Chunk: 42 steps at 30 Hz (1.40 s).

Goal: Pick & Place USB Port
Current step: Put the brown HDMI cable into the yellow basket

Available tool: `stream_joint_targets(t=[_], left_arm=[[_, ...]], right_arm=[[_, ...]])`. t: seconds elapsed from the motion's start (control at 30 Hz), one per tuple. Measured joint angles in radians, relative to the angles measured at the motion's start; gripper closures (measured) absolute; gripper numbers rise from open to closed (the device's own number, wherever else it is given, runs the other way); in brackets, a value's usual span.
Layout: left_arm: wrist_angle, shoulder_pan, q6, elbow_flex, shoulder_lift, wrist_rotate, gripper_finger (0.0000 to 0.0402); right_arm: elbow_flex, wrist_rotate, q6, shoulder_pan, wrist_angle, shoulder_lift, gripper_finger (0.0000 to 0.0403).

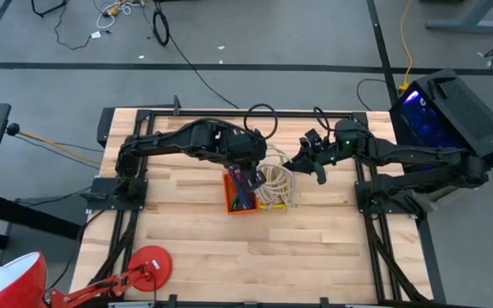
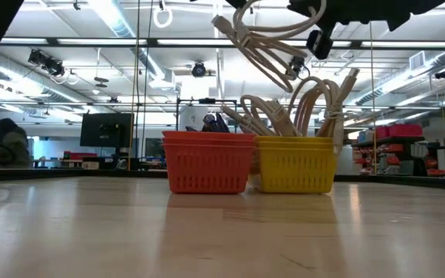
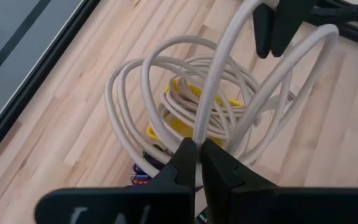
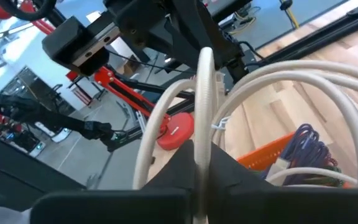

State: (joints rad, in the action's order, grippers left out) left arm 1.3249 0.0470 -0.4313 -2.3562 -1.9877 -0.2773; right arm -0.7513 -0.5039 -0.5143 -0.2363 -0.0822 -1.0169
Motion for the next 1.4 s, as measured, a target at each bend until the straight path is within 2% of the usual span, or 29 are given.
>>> stream_joint_targets(t=[0.23, 0.5, 0.63, 0.83, 1.13, 1.23, 1.4], left_arm=[[0.002, -0.011, 0.0, 0.0, 0.0, -0.001, 0.0389], [-0.009, -0.021, 0.008, -0.002, 0.0, -0.009, 0.0363], [0.038, -0.03, 0.051, 0.0, 0.0, -0.015, 0.0357], [0.197, -0.066, 0.045, 0.0, 0.0, -0.085, 0.0363], [0.196, -0.112, 0.055, 0.0, 0.0, -0.114, 0.0368], [0.183, -0.123, 0.056, 0.0, 0.0, -0.115, 0.0367], [0.163, -0.13, 0.066, 0.0, 0.0, -0.115, 0.0367]], right_arm=[[-0.029, 0.025, 0.007, -0.014, 0.026, -0.001, 0.0397], [-0.209, 0.071, 0.161, -0.058, 0.323, -0.001, 0.0398], [-0.271, 0.085, 0.209, -0.08, 0.414, 0.002, 0.0398], [-0.292, 0.07, 0.212, -0.091, 0.491, 0.001, 0.0398], [-0.293, 0.034, 0.246, -0.077, 0.596, 0.007, 0.0398], [-0.293, -0.008, 0.177, -0.073, 0.521, 0.006, 0.0398], [-0.293, -0.144, 0.014, -0.072, 0.18, 0.006, 0.0398]])
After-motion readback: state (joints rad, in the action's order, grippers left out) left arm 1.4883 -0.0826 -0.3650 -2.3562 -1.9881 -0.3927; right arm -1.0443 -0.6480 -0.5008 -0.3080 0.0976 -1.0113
